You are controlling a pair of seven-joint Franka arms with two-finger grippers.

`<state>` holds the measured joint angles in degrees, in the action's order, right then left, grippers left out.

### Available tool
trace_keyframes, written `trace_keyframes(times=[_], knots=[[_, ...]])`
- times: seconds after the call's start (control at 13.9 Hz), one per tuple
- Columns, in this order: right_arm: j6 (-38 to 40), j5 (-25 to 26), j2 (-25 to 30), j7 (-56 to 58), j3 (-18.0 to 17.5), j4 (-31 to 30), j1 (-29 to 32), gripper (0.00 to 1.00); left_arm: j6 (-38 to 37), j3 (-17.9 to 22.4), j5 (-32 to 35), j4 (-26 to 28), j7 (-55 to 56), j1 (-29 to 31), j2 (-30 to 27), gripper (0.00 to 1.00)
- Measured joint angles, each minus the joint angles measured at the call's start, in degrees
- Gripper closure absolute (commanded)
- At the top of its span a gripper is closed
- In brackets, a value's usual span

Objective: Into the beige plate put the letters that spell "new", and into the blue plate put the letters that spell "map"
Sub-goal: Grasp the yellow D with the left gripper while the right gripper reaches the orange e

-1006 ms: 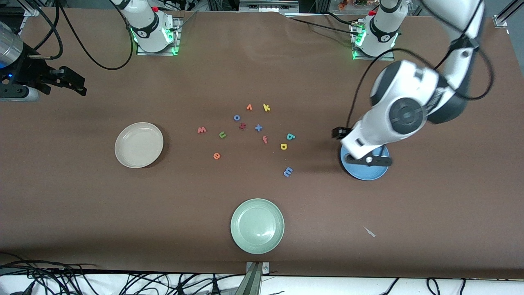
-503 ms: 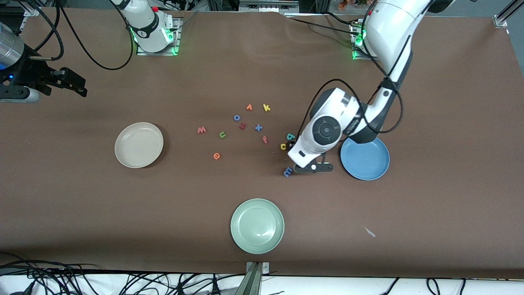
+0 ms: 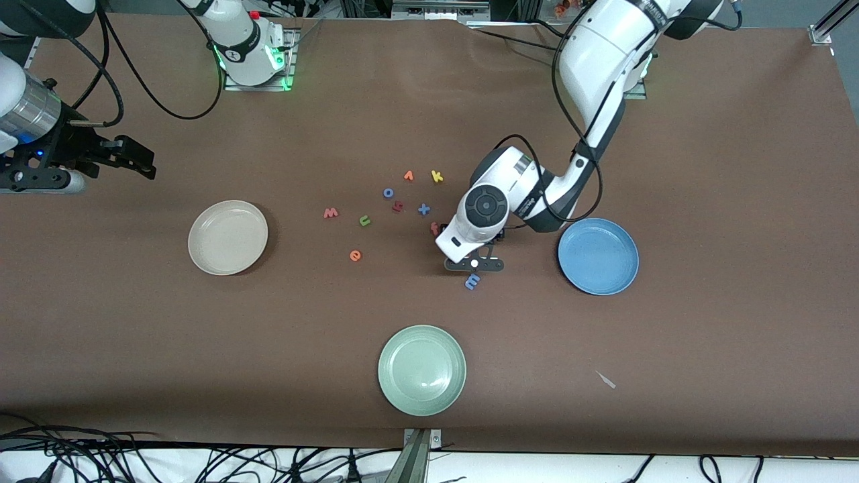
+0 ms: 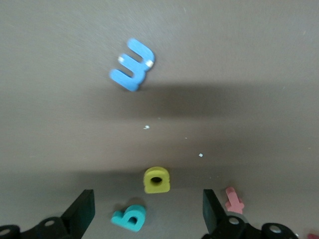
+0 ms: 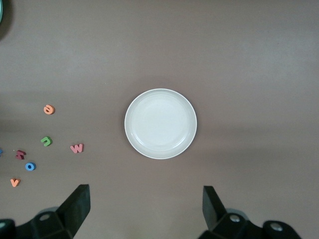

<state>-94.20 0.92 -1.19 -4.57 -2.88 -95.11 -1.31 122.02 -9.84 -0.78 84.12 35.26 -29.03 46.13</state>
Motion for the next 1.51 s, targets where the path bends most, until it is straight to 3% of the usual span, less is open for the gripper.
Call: trace_keyframes(times=[0.22, 0.5, 0.72, 0.79, 0.93, 1.15, 1.51], knots=[[-0.7, 0.4, -0.5, 0.1, -0.1, 0.0, -1.5, 0.0, 1.8, 0.0, 0.0, 0.0, 0.0, -0.6, 1.4, 0.21], [-2.1, 2.7, -6.7, 0.0, -0.5, -0.1, -6.4, 0.0, 1.8, 0.0, 0.0, 0.1, 0.0, -1.3, 1.6, 0.39], [-6.3, 2.7, -12.3, -0.1, -0.7, 0.0, -9.9, 0.0, 1.8, 0.1, 0.0, 0.2, 0.0, -1.4, 1.8, 0.4], [-8.7, 2.7, -14.2, -0.6, -0.7, 0.0, -10.8, 0.0, 1.8, 0.1, 0.0, 0.2, 0.0, -1.4, 1.9, 0.52], [-13.3, 2.7, -17.9, -6.5, -0.8, -0.1, -13.2, 0.0, 1.8, 0.1, 0.0, 0.3, 0.0, -1.4, 2.1, 0.58], [-19.0, 2.6, -22.3, -16.2, -0.9, -0.2, -17.3, 0.0, 1.6, 0.3, 0.0, 0.2, 0.0, -1.3, 2.0, 0.93], [-33.5, 2.4, -27.6, -25.8, -1.0, -4.6, -21.3, 0.0, 0.5, 0.8, 0.0, -0.1, 0.0, -1.2, 1.8, 0.96]])
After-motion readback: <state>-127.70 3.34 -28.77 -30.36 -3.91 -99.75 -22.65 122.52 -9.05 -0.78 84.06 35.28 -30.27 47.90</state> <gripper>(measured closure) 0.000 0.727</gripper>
